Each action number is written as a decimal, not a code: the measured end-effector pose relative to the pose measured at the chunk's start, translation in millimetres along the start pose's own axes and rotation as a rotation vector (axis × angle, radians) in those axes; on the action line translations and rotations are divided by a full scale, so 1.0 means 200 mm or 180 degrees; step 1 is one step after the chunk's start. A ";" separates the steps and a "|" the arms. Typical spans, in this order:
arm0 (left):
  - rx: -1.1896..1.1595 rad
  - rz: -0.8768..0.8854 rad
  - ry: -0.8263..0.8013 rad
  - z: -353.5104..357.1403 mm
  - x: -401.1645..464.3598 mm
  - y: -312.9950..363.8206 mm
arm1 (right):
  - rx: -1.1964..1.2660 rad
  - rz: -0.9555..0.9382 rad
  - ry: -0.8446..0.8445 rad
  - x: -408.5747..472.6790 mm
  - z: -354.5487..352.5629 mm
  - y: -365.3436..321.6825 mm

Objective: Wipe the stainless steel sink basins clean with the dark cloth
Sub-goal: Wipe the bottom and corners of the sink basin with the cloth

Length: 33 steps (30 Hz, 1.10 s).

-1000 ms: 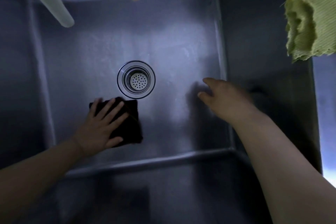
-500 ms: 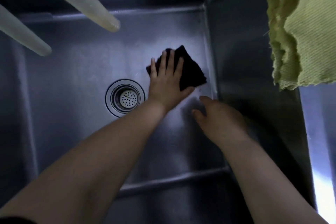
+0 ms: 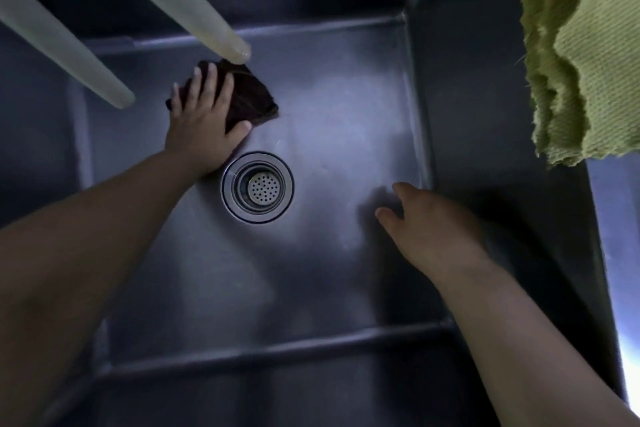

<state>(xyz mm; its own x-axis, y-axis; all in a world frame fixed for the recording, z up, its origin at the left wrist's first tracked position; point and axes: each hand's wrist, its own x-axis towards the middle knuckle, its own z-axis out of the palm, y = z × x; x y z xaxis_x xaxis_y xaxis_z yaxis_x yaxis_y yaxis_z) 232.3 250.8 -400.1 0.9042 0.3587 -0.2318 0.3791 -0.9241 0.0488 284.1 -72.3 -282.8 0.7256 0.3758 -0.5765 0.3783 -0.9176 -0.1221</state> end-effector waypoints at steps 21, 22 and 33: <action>-0.0328 -0.0407 -0.0032 0.11 -0.46 0.50 | 0.0012 -0.0072 -0.0096 0.00 0.02 -0.01; -0.0405 -0.0414 -0.0056 0.12 -0.47 0.52 | 0.0000 -0.0066 -0.0085 0.00 0.03 -0.01; -0.0623 0.0454 -0.0271 0.01 -0.83 0.30 | -0.0403 -0.1020 -0.0046 -0.12 0.12 -0.19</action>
<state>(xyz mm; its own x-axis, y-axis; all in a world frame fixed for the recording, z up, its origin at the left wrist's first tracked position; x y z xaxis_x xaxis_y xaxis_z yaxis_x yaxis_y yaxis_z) 104.6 134.8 -359.6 0.9347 0.2064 -0.2896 0.2871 -0.9184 0.2722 238.3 -48.9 -284.6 0.5504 0.6396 -0.5366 0.6546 -0.7295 -0.1981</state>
